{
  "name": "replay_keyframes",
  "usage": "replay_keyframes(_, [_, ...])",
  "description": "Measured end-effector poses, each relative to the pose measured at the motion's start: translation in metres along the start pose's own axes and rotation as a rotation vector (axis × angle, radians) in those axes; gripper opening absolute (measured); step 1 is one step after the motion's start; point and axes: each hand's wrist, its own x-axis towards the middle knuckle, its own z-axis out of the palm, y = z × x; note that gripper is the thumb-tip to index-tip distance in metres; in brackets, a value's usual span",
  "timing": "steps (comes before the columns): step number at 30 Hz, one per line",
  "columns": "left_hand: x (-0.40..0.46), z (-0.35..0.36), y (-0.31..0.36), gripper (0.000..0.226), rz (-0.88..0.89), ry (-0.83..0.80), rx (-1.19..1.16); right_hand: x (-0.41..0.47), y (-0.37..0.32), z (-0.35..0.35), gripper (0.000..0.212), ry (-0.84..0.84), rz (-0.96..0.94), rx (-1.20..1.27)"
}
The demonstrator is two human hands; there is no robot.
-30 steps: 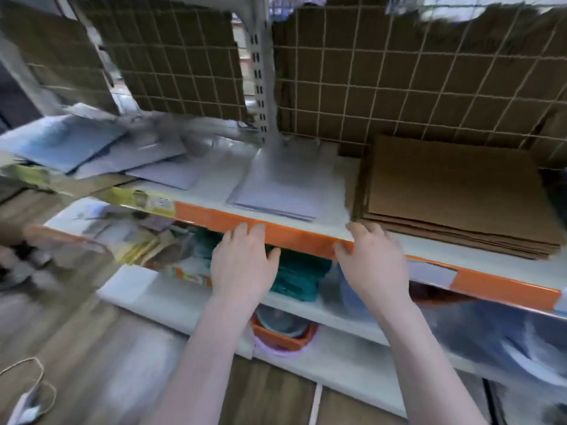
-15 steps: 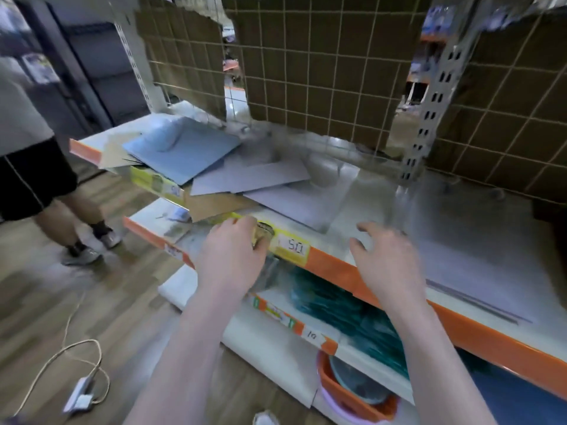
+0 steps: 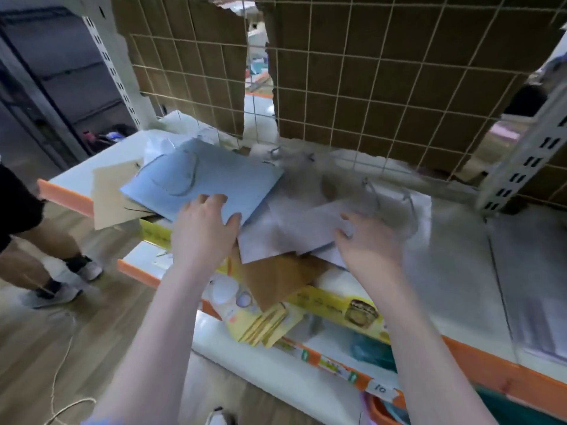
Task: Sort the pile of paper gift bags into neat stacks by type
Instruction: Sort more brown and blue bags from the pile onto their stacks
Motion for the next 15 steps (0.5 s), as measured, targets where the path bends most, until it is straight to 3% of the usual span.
replay_keyframes(9, [0.11,0.01,-0.084,0.05,0.163,-0.111,-0.104,0.022,-0.07,0.047,0.043,-0.013,0.222,-0.112])
replay_keyframes(15, [0.121,0.04,-0.106,0.069,0.295,-0.293,0.119,0.015,-0.091,0.069,0.042,0.041,0.295,-0.181])
